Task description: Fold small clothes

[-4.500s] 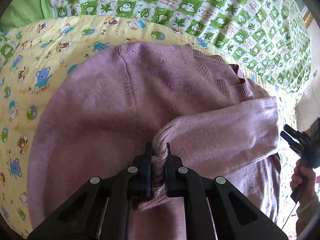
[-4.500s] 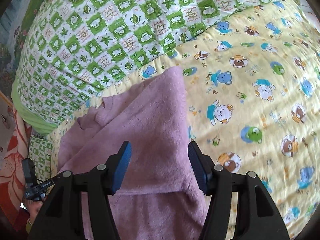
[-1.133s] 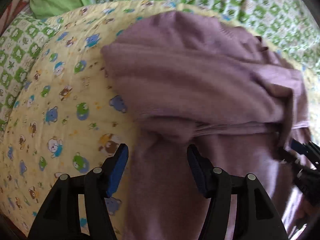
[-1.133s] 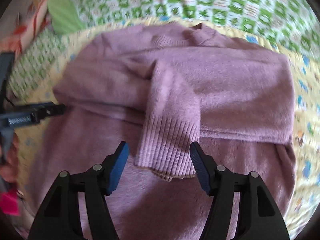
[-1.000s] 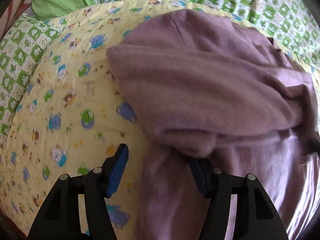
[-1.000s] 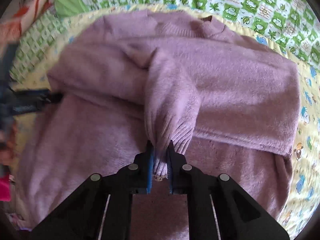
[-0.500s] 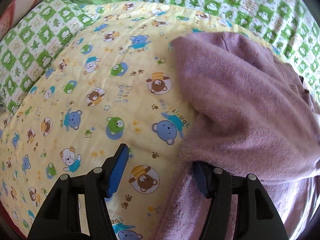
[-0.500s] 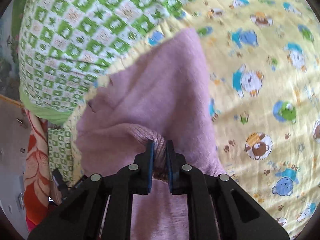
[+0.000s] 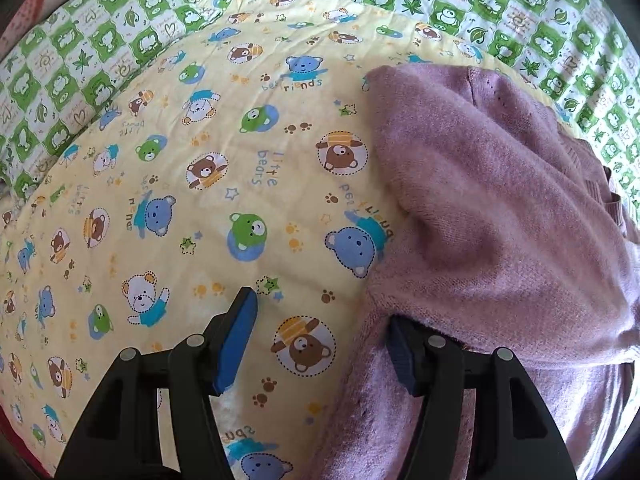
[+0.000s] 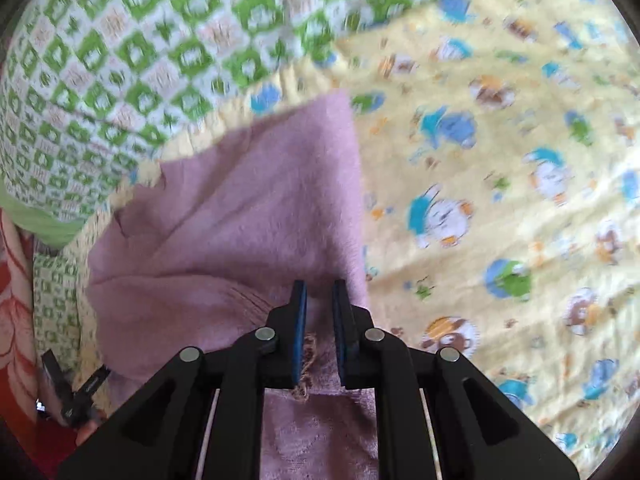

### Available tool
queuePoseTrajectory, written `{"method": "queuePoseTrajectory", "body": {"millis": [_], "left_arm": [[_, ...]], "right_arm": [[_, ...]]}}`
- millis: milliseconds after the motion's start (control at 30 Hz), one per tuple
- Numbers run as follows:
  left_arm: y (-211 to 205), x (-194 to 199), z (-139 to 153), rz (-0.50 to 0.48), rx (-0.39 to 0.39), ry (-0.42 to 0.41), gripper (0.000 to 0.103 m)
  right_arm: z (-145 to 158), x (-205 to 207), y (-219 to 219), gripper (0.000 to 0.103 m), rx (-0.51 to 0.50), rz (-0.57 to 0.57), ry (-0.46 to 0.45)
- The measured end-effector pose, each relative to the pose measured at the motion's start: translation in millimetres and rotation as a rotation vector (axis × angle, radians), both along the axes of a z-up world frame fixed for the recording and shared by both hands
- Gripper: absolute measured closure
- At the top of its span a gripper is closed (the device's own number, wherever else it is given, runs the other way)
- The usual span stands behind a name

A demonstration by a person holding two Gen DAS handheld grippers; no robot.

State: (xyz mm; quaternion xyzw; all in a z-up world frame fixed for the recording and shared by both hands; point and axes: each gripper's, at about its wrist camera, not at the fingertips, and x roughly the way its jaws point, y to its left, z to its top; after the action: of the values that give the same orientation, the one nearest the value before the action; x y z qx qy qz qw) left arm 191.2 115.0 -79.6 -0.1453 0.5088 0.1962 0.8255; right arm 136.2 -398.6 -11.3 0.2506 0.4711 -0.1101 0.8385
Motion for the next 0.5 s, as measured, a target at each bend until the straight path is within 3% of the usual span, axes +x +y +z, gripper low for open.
{"method": "queuePoseTrajectory", "body": {"millis": [67,133,233,333,367,433,500], "left_arm": [[1,3,0,0.004,0.0,0.002,0.04],[1,4,-1,0.009,-0.001,0.004,0.039],[5,3,-4,0.022,-0.015,0.006,0.037],[11,1,-5,0.026,-0.034,0.003,0.033],[13,-1,-5,0.022,-0.041,0.003,0.033],[15,-5,-5,0.004,-0.058,0.006,0.033],[17,-12,-3,-0.027,-0.087,-0.002,0.033]], "right_arm": [[21,-10,20,0.087,-0.041,0.043,-0.1],[29,-9,49,0.087,-0.029,0.174,-0.156],[5,8,80,0.08,0.006,0.319,-0.08],[-39,19,54,0.082,0.025,0.175,0.058],[-45,16,40,0.091,0.062,0.119,0.048],[-45,3,21,0.093,0.144,0.026,0.009],[-29,-7,25,0.089,0.079,0.029,-0.016]]}}
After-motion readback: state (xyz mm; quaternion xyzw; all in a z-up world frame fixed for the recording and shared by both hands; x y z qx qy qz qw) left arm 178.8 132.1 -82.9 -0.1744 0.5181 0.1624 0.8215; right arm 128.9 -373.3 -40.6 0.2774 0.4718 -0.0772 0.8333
